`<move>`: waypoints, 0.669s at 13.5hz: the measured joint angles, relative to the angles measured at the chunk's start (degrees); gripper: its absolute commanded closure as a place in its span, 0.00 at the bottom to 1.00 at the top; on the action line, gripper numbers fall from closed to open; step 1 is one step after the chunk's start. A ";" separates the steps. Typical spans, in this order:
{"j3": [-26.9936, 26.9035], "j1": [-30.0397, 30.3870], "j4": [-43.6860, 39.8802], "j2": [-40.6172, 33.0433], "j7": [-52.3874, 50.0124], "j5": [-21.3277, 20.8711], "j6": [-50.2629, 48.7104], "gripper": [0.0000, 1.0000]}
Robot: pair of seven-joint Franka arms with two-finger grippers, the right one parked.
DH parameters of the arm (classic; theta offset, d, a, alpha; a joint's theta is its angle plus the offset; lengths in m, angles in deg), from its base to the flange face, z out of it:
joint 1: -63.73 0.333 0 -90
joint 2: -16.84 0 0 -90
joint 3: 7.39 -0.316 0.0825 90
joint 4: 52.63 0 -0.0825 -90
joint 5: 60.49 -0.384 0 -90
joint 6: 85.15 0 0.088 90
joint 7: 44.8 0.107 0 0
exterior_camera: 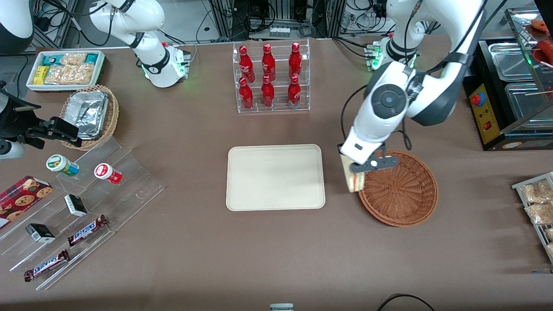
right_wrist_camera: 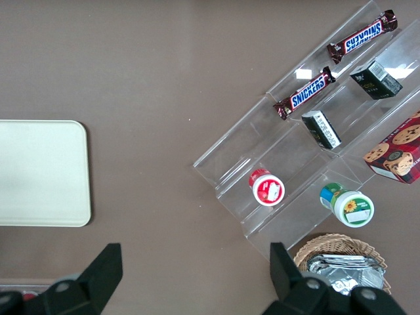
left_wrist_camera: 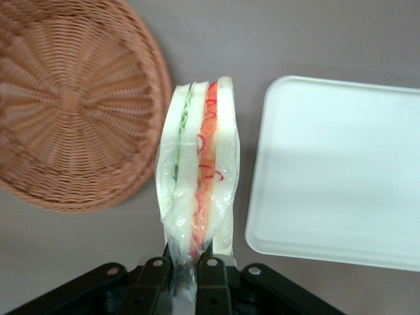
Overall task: Place sandwich from basket to tray
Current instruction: 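Lift the sandwich and carry it toward the cream tray, then lower the sandwich onto the tray and open the left gripper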
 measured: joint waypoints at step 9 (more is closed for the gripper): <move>0.95 -10.67 -3.91 8.94 -0.16 -2.09 6.42 1.00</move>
